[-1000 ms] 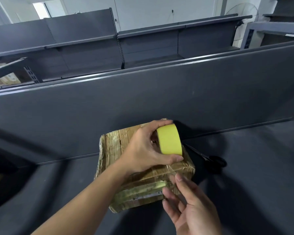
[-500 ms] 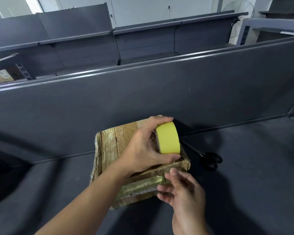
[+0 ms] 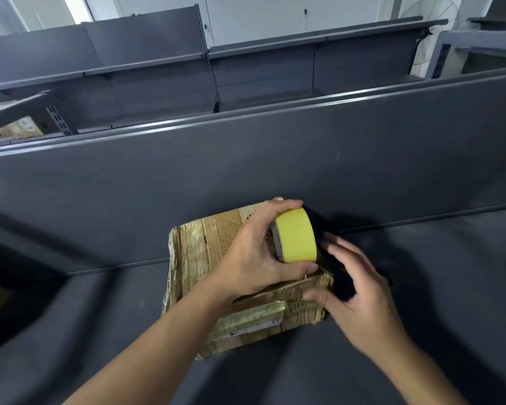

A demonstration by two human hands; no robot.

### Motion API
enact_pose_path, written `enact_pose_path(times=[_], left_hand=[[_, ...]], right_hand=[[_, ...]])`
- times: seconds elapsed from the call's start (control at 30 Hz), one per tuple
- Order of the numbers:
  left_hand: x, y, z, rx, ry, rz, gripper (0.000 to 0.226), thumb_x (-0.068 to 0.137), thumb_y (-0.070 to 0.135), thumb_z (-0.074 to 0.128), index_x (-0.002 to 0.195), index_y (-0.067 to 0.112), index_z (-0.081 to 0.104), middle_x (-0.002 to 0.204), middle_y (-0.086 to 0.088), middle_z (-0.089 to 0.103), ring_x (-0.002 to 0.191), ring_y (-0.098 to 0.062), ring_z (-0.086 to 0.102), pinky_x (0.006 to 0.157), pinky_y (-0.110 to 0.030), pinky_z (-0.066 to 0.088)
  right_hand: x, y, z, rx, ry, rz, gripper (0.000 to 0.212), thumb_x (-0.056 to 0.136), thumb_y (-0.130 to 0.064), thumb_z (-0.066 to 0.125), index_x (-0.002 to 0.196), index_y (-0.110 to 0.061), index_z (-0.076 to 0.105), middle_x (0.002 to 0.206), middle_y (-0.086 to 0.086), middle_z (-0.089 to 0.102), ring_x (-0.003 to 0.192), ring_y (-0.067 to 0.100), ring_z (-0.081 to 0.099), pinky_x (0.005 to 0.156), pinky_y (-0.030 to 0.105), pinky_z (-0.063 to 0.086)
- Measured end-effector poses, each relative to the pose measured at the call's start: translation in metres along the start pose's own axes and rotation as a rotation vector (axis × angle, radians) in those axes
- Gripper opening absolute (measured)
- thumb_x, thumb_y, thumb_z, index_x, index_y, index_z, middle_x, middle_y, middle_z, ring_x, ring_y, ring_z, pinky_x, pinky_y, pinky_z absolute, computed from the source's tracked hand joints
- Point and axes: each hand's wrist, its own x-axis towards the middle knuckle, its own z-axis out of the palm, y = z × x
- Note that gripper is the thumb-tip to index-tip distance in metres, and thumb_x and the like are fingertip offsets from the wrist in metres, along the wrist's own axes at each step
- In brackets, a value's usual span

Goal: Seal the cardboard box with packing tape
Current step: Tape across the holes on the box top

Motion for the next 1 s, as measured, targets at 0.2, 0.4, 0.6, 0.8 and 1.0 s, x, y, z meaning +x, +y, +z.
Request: enact_pose_path(times=[0.2, 0.4, 0.6, 0.8, 1.0], left_hand=[[0.001, 0.002, -0.004, -0.015, -0.028, -0.082, 0.094, 0.066, 0.043, 0.094, 0.145, 0.021, 0.048, 0.137, 0.003, 0.058, 0.129, -0.020, 0.057, 0.105, -0.051, 0.050], [-0.005, 0.026, -0.015, 0.203, -0.186, -0.340, 0.150, 0.052, 0.069, 0.090, 0.164, 0.030, -0.002, 0.155, 0.008, 0.043, 0.141, -0.010, 0.045, 0.119, -0.036, 0.040], [-0.035, 0.041, -0.002, 0.847, -0.296, -0.403, 0.121, 0.080, 0.088, 0.050, 0.165, 0.019, -0.001, 0.174, -0.005, 0.001, 0.160, -0.026, 0.000, 0.131, -0.040, 0.004], [-0.058, 0.044, -0.007, 0.982, -0.468, -0.313, 0.103, 0.092, 0.086, 0.021, 0.165, 0.015, 0.003, 0.170, -0.008, -0.013, 0.157, -0.032, -0.012, 0.131, -0.042, 0.006], [-0.089, 0.051, -0.005, 0.966, -0.451, -0.104, 0.099, 0.093, 0.084, 0.034, 0.158, 0.008, 0.036, 0.164, -0.013, 0.032, 0.150, -0.037, 0.031, 0.110, -0.055, 0.046]], right_hand=[[0.030, 0.002, -0.011, -0.105, -0.133, -0.099, 0.050, 0.077, -0.061, 0.070, 0.096, -0.015, 0.077, 0.101, -0.012, 0.074, 0.087, -0.024, 0.055, 0.070, -0.005, 0.036], [0.033, 0.003, -0.015, -0.090, -0.145, -0.153, 0.041, 0.080, -0.055, 0.068, 0.089, -0.015, 0.076, 0.079, -0.033, 0.053, 0.064, -0.011, 0.054, 0.055, 0.003, 0.035], [0.030, 0.007, -0.016, -0.088, -0.156, -0.153, 0.040, 0.072, -0.050, 0.080, 0.091, -0.015, 0.079, 0.089, -0.007, 0.077, 0.074, -0.027, 0.052, 0.064, 0.001, 0.044], [0.011, -0.008, -0.029, -0.031, -0.207, -0.132, 0.044, 0.071, -0.053, 0.076, 0.106, -0.026, 0.076, 0.107, -0.018, 0.075, 0.084, -0.008, 0.069, 0.066, 0.019, 0.060], [0.029, -0.028, -0.056, 0.329, -0.301, 0.034, 0.046, 0.077, -0.049, 0.073, 0.116, -0.028, 0.062, 0.101, -0.014, 0.073, 0.089, 0.010, 0.070, 0.073, 0.017, 0.054]])
